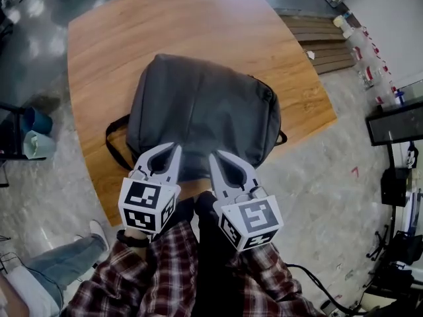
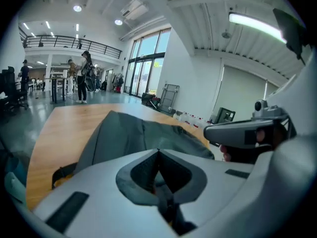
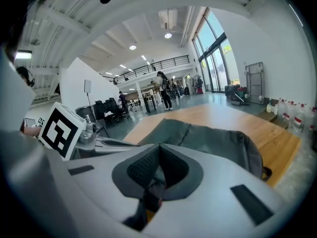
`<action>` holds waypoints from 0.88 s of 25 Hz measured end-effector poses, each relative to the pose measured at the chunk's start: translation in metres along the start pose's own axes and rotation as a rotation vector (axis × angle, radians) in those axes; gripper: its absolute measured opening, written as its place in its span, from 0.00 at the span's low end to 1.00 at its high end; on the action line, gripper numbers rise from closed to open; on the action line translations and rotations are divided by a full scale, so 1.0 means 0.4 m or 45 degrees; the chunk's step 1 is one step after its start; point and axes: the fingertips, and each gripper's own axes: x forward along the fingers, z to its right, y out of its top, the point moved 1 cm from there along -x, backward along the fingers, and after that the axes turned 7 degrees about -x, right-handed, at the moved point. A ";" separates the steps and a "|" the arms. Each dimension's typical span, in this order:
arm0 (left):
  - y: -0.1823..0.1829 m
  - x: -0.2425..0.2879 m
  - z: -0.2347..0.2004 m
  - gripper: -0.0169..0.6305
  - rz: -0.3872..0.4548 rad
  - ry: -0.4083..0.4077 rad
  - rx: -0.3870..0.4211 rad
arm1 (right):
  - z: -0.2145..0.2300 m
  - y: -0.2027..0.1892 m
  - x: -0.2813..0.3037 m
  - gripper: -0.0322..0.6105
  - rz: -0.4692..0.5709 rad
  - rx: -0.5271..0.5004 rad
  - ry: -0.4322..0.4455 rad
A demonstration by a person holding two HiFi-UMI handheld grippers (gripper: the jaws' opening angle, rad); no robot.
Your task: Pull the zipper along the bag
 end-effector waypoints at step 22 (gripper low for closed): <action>-0.189 0.137 -0.105 0.04 -0.197 -0.006 -0.241 | -0.152 -0.407 0.144 0.20 -0.604 0.649 0.392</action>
